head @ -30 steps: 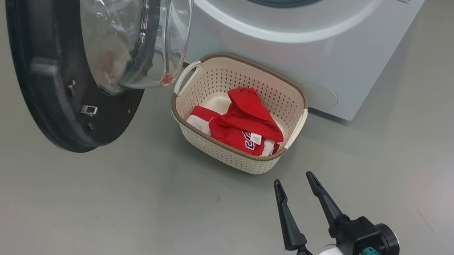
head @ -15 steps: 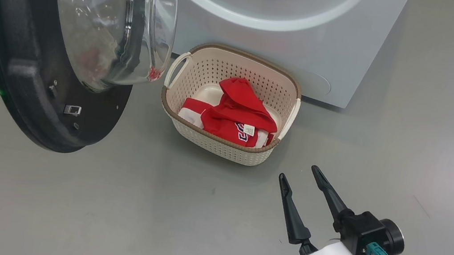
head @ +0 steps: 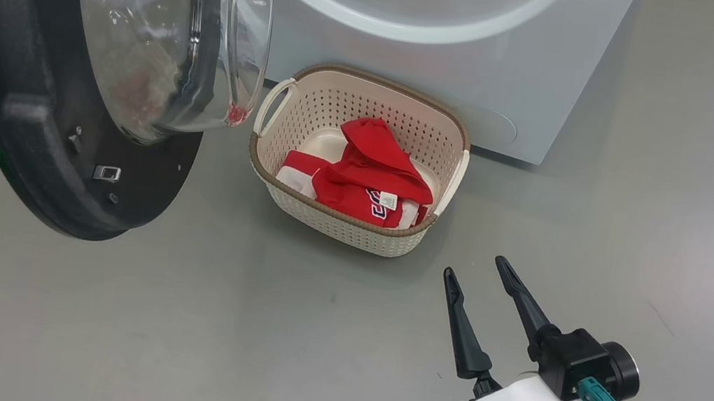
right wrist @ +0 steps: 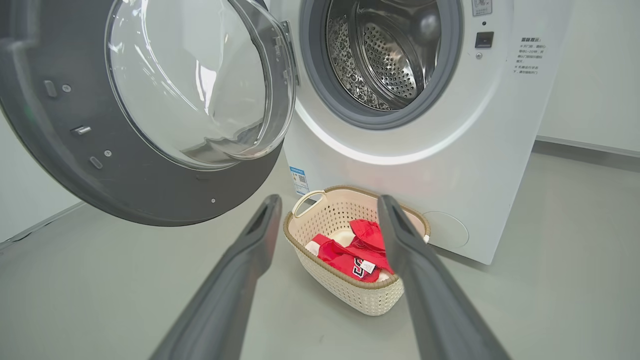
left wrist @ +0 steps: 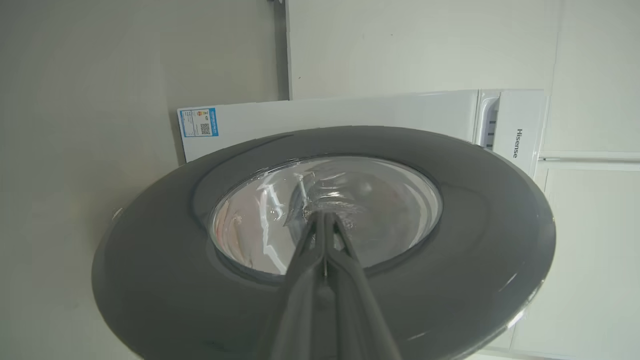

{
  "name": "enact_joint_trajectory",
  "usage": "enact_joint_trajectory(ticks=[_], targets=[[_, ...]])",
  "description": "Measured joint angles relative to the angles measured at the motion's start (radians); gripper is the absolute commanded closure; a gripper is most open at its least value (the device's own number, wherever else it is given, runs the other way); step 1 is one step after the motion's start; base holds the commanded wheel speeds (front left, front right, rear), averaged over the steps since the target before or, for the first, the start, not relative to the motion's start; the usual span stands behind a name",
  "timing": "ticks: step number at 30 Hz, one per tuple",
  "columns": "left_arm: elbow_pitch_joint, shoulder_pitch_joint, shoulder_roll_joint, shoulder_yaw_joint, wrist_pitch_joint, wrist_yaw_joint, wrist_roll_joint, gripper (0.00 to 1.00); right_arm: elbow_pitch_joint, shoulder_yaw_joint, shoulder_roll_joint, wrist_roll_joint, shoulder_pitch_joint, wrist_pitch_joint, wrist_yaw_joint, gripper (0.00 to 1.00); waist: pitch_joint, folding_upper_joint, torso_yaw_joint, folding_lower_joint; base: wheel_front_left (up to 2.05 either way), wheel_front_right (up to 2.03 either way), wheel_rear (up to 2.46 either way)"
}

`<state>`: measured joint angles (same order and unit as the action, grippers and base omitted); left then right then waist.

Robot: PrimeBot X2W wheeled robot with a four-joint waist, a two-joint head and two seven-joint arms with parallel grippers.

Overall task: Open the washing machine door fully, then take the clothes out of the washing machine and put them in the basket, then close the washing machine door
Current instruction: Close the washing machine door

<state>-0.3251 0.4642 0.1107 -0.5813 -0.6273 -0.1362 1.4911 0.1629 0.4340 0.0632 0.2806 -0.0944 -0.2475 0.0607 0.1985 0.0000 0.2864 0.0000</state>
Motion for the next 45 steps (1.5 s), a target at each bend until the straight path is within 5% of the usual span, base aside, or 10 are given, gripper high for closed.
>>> enact_joint_trajectory(ticks=[22,45], targets=[[-0.131,0.035,-0.019,0.025,-0.2,0.001,0.107,1.0,0.006,-0.007,0.0,0.0,-0.001,0.0,0.003,0.0,-0.017,0.0,-0.017,0.0,0.0,0.0,0.0],[-0.105,0.034,-0.062,0.086,-0.235,0.001,0.115,1.0,0.018,0.005,-0.002,0.01,-0.001,0.0,0.009,0.0,-0.061,0.0,-0.093,0.0,0.0,0.0,0.0]])
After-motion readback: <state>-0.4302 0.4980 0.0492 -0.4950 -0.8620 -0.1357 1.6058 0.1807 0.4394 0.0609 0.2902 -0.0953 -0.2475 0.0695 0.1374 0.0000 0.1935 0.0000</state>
